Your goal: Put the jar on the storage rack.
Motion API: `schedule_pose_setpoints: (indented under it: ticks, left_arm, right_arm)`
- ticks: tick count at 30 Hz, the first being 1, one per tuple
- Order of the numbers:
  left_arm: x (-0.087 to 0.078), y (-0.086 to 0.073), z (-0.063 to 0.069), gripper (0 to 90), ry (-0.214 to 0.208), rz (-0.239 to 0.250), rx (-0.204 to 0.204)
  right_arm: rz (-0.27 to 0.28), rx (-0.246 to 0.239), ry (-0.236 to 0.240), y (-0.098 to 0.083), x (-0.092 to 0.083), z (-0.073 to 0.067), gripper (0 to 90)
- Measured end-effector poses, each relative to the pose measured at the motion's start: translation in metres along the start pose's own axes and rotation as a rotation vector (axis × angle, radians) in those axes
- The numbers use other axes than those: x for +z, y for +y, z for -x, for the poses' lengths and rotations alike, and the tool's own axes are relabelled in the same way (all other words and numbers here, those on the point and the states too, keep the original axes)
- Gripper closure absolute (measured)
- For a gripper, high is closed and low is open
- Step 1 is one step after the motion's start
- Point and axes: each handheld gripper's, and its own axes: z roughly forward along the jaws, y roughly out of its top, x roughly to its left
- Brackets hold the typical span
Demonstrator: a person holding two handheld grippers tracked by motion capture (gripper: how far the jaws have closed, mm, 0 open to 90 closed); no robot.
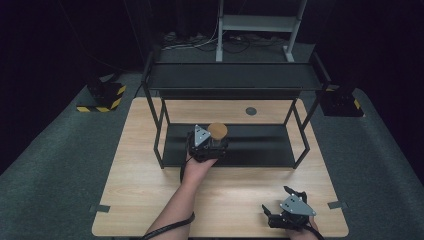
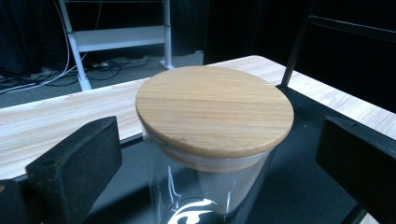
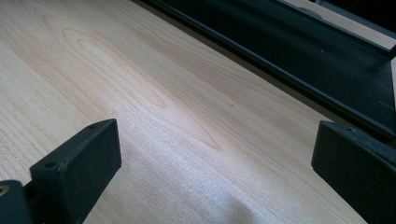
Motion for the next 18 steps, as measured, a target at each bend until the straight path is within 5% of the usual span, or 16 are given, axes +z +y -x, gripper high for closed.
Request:
schedule_pose_setpoints:
  ticks: [18]
  left_arm:
    - [-0.021,-0.003,-0.002,0.4,-0.004,0.001,-0.006]
  right_arm:
    - [-0.002,-0.002,-0.001,0.000,0.000,0.000,0.5]
